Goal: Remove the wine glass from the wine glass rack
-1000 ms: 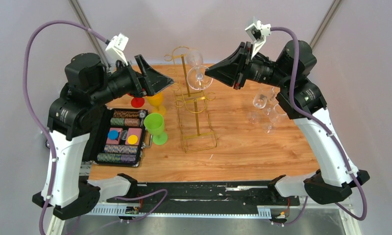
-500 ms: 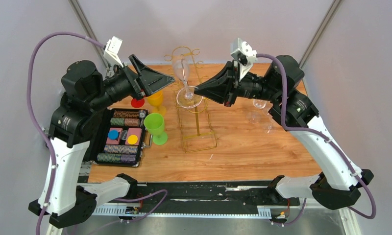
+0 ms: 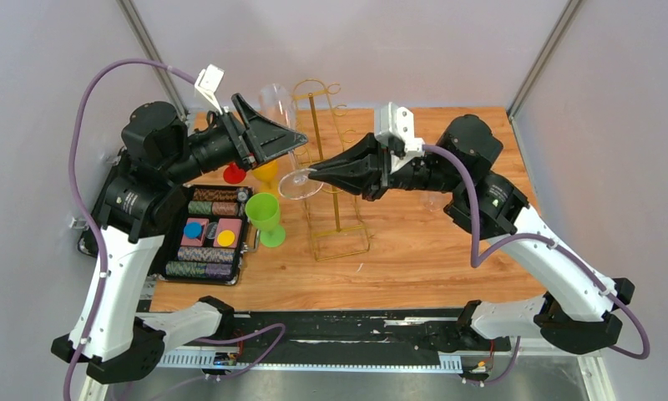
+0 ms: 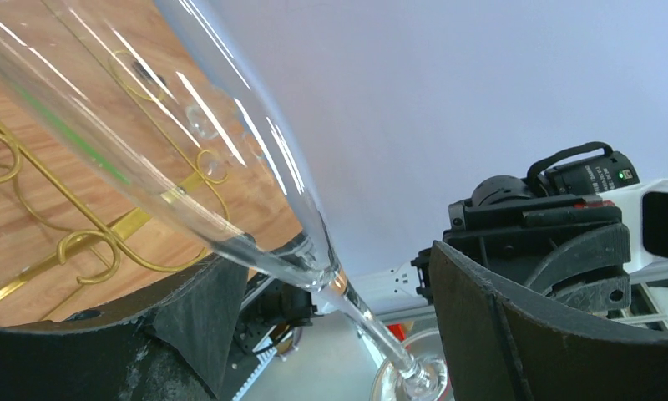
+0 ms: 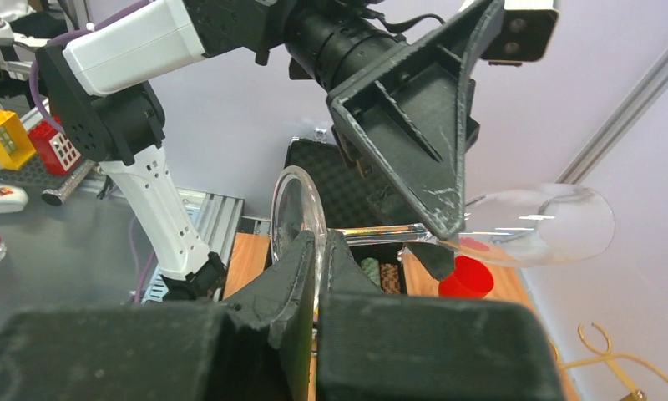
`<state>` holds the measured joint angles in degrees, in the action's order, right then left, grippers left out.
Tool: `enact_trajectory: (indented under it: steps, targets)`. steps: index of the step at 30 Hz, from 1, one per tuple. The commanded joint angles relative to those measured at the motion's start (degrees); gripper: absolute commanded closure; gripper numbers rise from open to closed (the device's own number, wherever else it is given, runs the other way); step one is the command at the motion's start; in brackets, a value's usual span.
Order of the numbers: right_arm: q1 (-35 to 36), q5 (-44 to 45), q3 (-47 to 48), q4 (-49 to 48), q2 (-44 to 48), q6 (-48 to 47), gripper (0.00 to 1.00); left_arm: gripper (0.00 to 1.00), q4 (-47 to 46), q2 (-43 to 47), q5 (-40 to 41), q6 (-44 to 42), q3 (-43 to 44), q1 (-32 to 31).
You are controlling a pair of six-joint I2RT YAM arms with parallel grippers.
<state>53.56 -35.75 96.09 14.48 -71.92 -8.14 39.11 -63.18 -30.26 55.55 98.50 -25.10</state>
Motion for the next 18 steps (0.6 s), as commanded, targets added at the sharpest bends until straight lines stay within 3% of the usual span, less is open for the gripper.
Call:
enact_trajectory:
  steps: [1, 10, 18]
  targets:
    - [2.3, 2.6, -1.3, -6.3, 0.4, -7.7, 1.0, 0.16, -3.4, 0.1, -2.3, 0.9, 0.2, 0.1]
    - [4.9, 5.8, -4.9, -7.2, 1.6, -14.1, 1.0, 0.37, -3.8, 0.0, -3.6, 0.2, 0.5, 0.1]
    - [5.9, 8.2, -7.4, -8.2, 2.8, -16.1, 1.0, 0.75, -6.1, 0.1, -6.1, 0.4, -1.4, 0.1]
